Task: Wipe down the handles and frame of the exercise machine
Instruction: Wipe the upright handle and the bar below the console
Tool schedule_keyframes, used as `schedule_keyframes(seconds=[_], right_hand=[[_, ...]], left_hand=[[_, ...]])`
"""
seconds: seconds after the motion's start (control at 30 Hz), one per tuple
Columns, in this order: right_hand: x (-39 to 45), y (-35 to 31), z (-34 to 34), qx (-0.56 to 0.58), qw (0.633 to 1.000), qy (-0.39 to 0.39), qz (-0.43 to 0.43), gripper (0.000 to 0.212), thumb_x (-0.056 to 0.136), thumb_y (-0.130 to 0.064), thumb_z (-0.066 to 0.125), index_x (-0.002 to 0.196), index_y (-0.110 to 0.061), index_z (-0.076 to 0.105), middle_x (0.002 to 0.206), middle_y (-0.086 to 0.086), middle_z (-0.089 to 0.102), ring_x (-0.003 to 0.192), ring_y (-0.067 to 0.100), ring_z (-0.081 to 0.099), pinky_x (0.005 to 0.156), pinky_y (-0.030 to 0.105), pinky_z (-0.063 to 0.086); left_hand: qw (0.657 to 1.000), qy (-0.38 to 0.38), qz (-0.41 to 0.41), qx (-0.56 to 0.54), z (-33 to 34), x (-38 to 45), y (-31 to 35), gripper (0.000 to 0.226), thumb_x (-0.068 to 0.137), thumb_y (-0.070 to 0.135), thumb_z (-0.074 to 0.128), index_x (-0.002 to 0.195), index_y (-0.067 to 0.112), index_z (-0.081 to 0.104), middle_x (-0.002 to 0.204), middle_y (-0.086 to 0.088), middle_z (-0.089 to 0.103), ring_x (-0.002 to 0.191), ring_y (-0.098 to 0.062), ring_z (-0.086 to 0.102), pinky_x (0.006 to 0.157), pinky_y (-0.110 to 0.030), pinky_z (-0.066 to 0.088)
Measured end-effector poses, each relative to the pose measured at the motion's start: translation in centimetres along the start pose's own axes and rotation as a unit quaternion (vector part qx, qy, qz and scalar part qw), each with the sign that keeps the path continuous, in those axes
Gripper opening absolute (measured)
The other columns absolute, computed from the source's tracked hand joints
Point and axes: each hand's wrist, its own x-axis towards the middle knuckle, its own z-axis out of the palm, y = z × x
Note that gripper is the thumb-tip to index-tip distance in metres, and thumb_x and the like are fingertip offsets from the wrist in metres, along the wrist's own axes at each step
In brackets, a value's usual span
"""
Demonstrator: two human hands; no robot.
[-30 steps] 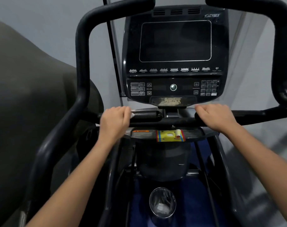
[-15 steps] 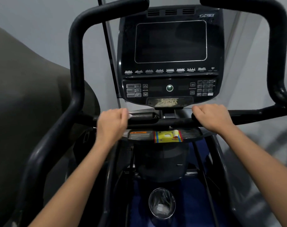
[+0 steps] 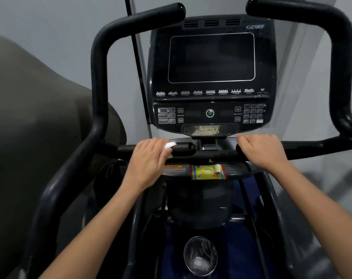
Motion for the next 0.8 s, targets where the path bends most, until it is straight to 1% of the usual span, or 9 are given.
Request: schedule_keyframes(seconds=[0.1,0.2,0.27,0.37,0.5,0.57,0.63,0.73,0.8], right_hand=[[-0.1,0.0,0.3,0.000,1.000,0.004,0.006,0.046,0.098,-0.036,0.024,0.063,-0.018,0.047,0.077,0.006,0.068,0.072,0.031,0.055,0.066,0.037,0.032],[0.3,0.0,-0.1,0.024,0.999,-0.035,0.028,0.048,0.099,-0.040,0.024,0.065,-0.021,0.052,0.080,0.003,0.068,0.073,0.026,0.051,0.069,0.037,0.035],[0.9,-0.4,-0.8,0.112,0.987,-0.100,0.052,0.044,0.100,-0.048,0.026,0.077,-0.029,0.059,0.088,-0.002,0.066,0.081,0.022,0.053,0.077,0.038,0.038],[2.3,-3.3,-2.3,0.222,0.972,-0.077,-0.005,0.047,0.092,-0.062,0.026,0.088,-0.033,0.063,0.090,-0.007,0.068,0.092,0.022,0.062,0.089,0.043,0.045],[5.1,-9.9,-5.8,0.328,0.940,0.004,-0.093,0.032,0.096,-0.048,0.041,0.086,-0.032,0.066,0.082,-0.008,0.069,0.084,0.016,0.064,0.082,0.041,0.050],[7.1,-12.9,-8.0,0.392,0.912,0.048,-0.114,0.027,0.095,-0.043,0.045,0.085,-0.031,0.067,0.077,-0.006,0.069,0.077,0.014,0.064,0.074,0.038,0.052],[9.4,-15.2,-10.3,0.445,0.877,0.122,-0.132,0.023,0.097,-0.032,0.047,0.087,-0.027,0.067,0.076,-0.007,0.066,0.073,0.011,0.060,0.069,0.034,0.049],[13.0,-17.7,-13.6,0.493,0.818,0.270,-0.124,0.018,0.097,-0.022,0.047,0.098,-0.020,0.064,0.093,-0.005,0.059,0.088,0.010,0.054,0.081,0.028,0.044],[15.4,-18.5,-15.3,0.497,0.800,0.327,-0.079,0.021,0.096,-0.026,0.045,0.109,-0.018,0.060,0.111,0.000,0.053,0.103,0.014,0.047,0.090,0.025,0.036]], left_hand=[[0.996,0.027,-0.087,-0.020,-1.3,0.2,-3.3,0.038,0.106,0.029,0.029,0.078,0.019,0.053,0.070,-0.001,0.057,0.069,-0.030,0.057,0.065,-0.035,0.030],[0.972,-0.009,-0.224,-0.070,-1.6,1.6,-3.2,0.046,0.108,0.029,0.033,0.073,0.009,0.055,0.067,-0.003,0.061,0.074,-0.034,0.062,0.066,-0.036,0.034],[0.878,0.029,-0.395,-0.268,-3.0,3.7,-2.7,0.049,0.106,0.033,0.034,0.081,0.008,0.068,0.077,-0.004,0.072,0.084,-0.028,0.067,0.079,-0.039,0.047],[0.635,0.150,-0.509,-0.562,-6.4,6.8,-3.0,0.042,0.105,0.032,0.038,0.087,0.009,0.068,0.063,0.003,0.073,0.074,-0.016,0.070,0.096,-0.039,0.053],[0.548,0.273,-0.482,-0.627,-12.3,9.9,-4.1,0.038,0.106,0.032,0.040,0.085,0.011,0.064,0.057,0.004,0.069,0.064,-0.012,0.065,0.078,-0.027,0.052],[0.530,0.328,-0.476,-0.620,-14.8,11.6,-5.3,0.041,0.107,0.030,0.036,0.078,0.012,0.059,0.048,0.006,0.062,0.055,-0.012,0.060,0.070,-0.026,0.048],[0.563,0.370,-0.470,-0.571,-17.1,13.7,-6.4,0.045,0.108,0.034,0.031,0.078,0.014,0.058,0.051,0.008,0.063,0.056,-0.011,0.061,0.069,-0.023,0.047],[0.668,0.392,-0.442,-0.452,-19.1,17.6,-7.6,0.056,0.105,0.046,0.026,0.101,0.012,0.070,0.095,-0.004,0.076,0.094,-0.023,0.070,0.090,-0.032,0.052],[0.744,0.390,-0.389,-0.377,-19.6,20.8,-7.1,0.057,0.106,0.047,0.024,0.118,0.013,0.068,0.105,-0.006,0.075,0.098,-0.024,0.069,0.090,-0.032,0.052]])
